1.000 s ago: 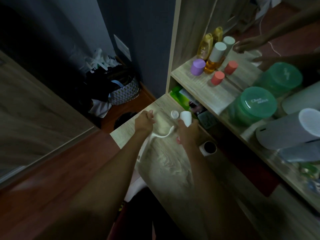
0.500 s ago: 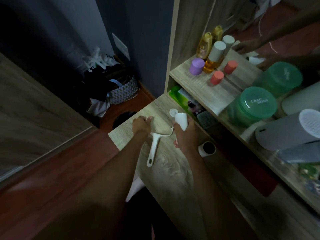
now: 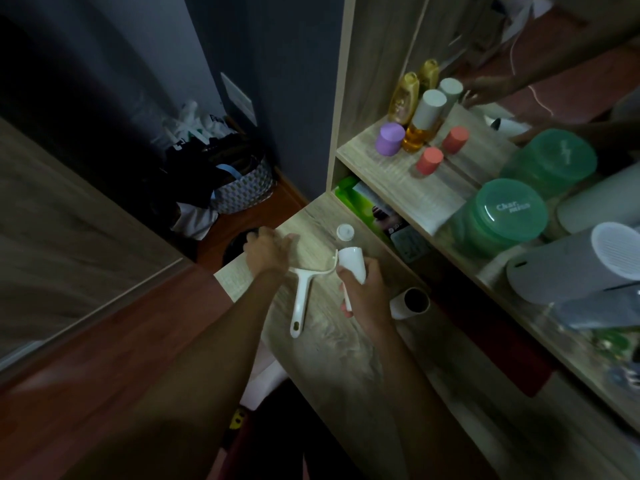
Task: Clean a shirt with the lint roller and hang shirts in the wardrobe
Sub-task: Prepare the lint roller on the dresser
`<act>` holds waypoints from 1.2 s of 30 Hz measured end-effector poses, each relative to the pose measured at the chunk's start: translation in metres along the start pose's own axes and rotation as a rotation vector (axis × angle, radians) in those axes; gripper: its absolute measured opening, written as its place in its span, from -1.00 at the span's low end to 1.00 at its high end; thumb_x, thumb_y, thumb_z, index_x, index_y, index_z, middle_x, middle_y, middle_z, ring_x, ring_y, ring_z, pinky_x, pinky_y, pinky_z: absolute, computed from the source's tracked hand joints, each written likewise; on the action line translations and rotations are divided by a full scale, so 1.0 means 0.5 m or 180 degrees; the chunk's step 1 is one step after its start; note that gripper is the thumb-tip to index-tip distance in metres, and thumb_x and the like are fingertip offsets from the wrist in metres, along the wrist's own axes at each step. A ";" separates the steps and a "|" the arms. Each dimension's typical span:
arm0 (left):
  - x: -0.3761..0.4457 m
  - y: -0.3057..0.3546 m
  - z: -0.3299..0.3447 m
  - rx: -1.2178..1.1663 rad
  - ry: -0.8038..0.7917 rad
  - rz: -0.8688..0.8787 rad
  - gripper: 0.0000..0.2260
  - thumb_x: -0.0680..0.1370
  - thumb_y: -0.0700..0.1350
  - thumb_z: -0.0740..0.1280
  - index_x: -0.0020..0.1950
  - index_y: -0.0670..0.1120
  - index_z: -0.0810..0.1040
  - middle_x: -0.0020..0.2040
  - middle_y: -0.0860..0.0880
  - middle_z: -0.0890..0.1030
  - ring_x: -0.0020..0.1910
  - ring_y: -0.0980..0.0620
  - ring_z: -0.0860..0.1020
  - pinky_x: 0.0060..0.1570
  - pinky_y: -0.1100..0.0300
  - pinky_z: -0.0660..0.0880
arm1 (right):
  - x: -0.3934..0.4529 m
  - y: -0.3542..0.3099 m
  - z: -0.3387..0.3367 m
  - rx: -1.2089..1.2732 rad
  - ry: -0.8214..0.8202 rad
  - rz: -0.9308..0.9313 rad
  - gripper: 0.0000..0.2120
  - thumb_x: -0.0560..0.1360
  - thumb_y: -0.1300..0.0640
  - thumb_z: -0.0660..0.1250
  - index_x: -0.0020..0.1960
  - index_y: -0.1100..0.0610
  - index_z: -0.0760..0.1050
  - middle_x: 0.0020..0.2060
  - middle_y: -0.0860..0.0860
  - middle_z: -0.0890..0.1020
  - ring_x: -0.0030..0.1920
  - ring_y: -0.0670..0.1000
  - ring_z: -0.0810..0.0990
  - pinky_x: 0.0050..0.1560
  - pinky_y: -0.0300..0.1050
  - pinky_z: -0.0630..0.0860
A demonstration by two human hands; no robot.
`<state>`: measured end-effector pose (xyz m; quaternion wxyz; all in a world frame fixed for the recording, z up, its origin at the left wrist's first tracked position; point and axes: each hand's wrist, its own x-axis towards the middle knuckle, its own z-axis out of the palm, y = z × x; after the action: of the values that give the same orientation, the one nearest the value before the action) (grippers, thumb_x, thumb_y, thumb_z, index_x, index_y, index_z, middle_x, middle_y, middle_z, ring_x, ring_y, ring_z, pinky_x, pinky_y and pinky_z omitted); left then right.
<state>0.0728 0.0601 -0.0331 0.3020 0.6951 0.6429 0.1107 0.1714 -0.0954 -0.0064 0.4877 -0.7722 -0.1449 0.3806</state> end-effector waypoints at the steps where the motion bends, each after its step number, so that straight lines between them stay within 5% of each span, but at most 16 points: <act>1: -0.011 0.012 -0.010 -0.0194 0.0157 0.0233 -0.59 0.53 0.13 0.32 0.17 -0.19 0.49 0.16 -0.20 0.49 0.15 -0.18 0.45 0.09 0.01 0.42 | -0.001 -0.001 0.000 0.0026 -0.0075 -0.0010 -0.58 0.43 -0.04 0.41 0.20 0.06 0.39 -0.01 0.13 0.61 -0.23 0.11 0.62 -0.51 -0.26 0.43; 3: -0.043 0.041 -0.030 -0.0801 -0.0064 0.0736 -0.69 0.56 0.08 0.29 0.13 -0.13 0.52 0.07 -0.08 0.53 0.09 -0.10 0.49 0.05 0.06 0.47 | -0.006 -0.013 -0.003 0.0047 -0.0249 -0.0038 -0.64 0.44 0.01 0.42 0.15 0.08 0.41 -0.06 0.14 0.61 -0.37 0.02 0.57 -0.57 -0.25 0.41; 5: -0.081 0.068 -0.050 -0.1154 -0.1002 0.0943 -0.75 0.57 0.09 0.27 0.09 -0.05 0.55 0.00 0.04 0.58 0.05 0.02 0.56 -0.01 0.18 0.49 | -0.010 -0.024 -0.007 -0.0039 -0.0518 -0.0054 -0.69 0.45 0.05 0.42 0.14 0.06 0.43 -0.11 0.09 0.60 -0.43 -0.04 0.57 -0.57 -0.21 0.45; 7: -0.109 0.077 -0.064 -0.1346 -0.1925 0.0776 -0.75 0.57 0.11 0.26 0.07 -0.02 0.58 -0.03 0.04 0.64 0.02 0.07 0.60 -0.02 0.23 0.51 | -0.012 -0.035 -0.005 -0.0148 -0.0802 0.0055 -0.72 0.47 0.06 0.39 0.14 0.04 0.43 -0.16 0.07 0.60 -0.49 -0.06 0.58 -0.56 -0.19 0.47; 9: -0.120 0.068 -0.069 -0.1576 -0.2221 0.0549 -0.71 0.52 0.13 0.32 0.07 -0.05 0.60 -0.02 -0.03 0.67 0.00 0.04 0.64 0.02 0.13 0.57 | -0.008 -0.044 0.004 -0.0048 -0.0887 0.0209 -0.71 0.49 0.08 0.37 0.16 0.07 0.39 -0.21 0.11 0.60 -0.55 -0.05 0.57 -0.57 -0.21 0.45; 12: -0.118 0.046 -0.077 -0.1842 -0.1902 0.0175 -0.62 0.44 0.21 0.39 0.07 -0.04 0.61 -0.01 -0.06 0.67 0.01 -0.02 0.65 0.07 -0.01 0.59 | -0.009 -0.048 0.015 0.0611 -0.0765 0.0823 -0.73 0.49 0.14 0.37 0.12 0.20 0.40 -0.26 0.12 0.58 -0.51 -0.07 0.58 -0.57 -0.25 0.43; 15: -0.113 0.035 -0.090 -0.2232 -0.1526 -0.0140 -0.67 0.49 0.10 0.39 0.10 -0.12 0.57 0.03 -0.11 0.64 0.01 -0.03 0.64 -0.12 0.17 0.62 | -0.021 -0.048 0.013 0.1694 -0.0879 0.1260 -0.73 0.46 0.06 0.40 0.04 0.22 0.51 -0.19 0.11 0.62 -0.38 -0.06 0.60 -0.51 -0.27 0.45; 21: -0.122 0.031 -0.111 -0.2700 -0.1018 -0.0484 -0.86 0.52 0.01 0.37 -0.05 -0.04 0.51 -0.05 -0.07 0.60 -0.09 0.03 0.62 -0.32 0.30 0.57 | -0.030 -0.037 0.009 0.1694 -0.0412 0.1411 -0.65 0.52 -0.14 0.28 0.00 0.16 0.53 -0.16 0.06 0.63 -0.29 -0.04 0.56 -0.54 -0.28 0.38; 25: -0.118 0.010 -0.121 -0.2813 -0.0834 -0.0603 -0.75 0.53 0.03 0.37 0.07 -0.12 0.51 0.01 -0.13 0.59 -0.02 -0.05 0.62 -0.25 0.23 0.60 | -0.002 -0.030 -0.001 0.2281 -0.0208 0.1851 -0.91 0.40 0.19 0.21 -0.28 0.10 0.38 -0.30 0.03 0.44 -0.47 -0.07 0.44 -0.54 -0.35 0.32; 27: -0.118 -0.001 -0.125 -0.2768 -0.0808 -0.0637 -0.69 0.53 0.03 0.36 0.13 -0.15 0.48 0.05 -0.13 0.57 0.02 -0.07 0.62 -0.25 0.23 0.59 | 0.009 -0.028 -0.004 0.2456 -0.0144 0.1875 -0.82 0.33 0.34 0.11 -0.36 0.10 0.25 -0.36 0.01 0.34 -0.45 -0.06 0.37 -0.48 -0.30 0.32; 31: -0.115 -0.021 -0.126 -0.2728 -0.0738 -0.0705 -0.64 0.52 0.05 0.36 0.17 -0.17 0.48 0.09 -0.15 0.57 0.07 -0.09 0.61 -0.15 0.16 0.60 | 0.034 -0.007 -0.006 0.2105 -0.0074 0.1712 -0.84 0.52 0.38 0.14 -0.19 0.20 0.35 -0.24 0.08 0.43 -0.28 0.00 0.48 -0.28 -0.22 0.55; 34: -0.114 -0.032 -0.124 -0.2693 -0.0742 -0.0800 -0.59 0.52 0.06 0.36 0.21 -0.21 0.48 0.10 -0.16 0.58 0.06 -0.09 0.61 -0.14 0.16 0.60 | 0.040 0.012 0.004 0.1079 0.0106 0.1272 -0.92 0.47 0.37 0.31 -0.08 0.24 0.50 -0.28 0.05 0.54 -0.28 -0.02 0.52 -0.45 -0.33 0.51; 36: -0.115 -0.035 -0.125 -0.2712 -0.0742 -0.0859 -0.60 0.52 0.06 0.36 0.19 -0.21 0.49 0.10 -0.16 0.58 0.07 -0.09 0.61 -0.16 0.18 0.60 | 0.037 0.030 0.011 0.0559 0.0319 0.0725 -0.93 0.42 0.35 0.40 -0.12 0.23 0.57 -0.33 0.01 0.59 -0.25 0.01 0.56 -0.39 -0.31 0.48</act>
<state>0.0159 0.0221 0.0204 0.6427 0.4270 0.5866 0.2459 0.1773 -0.0882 -0.0290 0.5137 -0.7560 0.0020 0.4056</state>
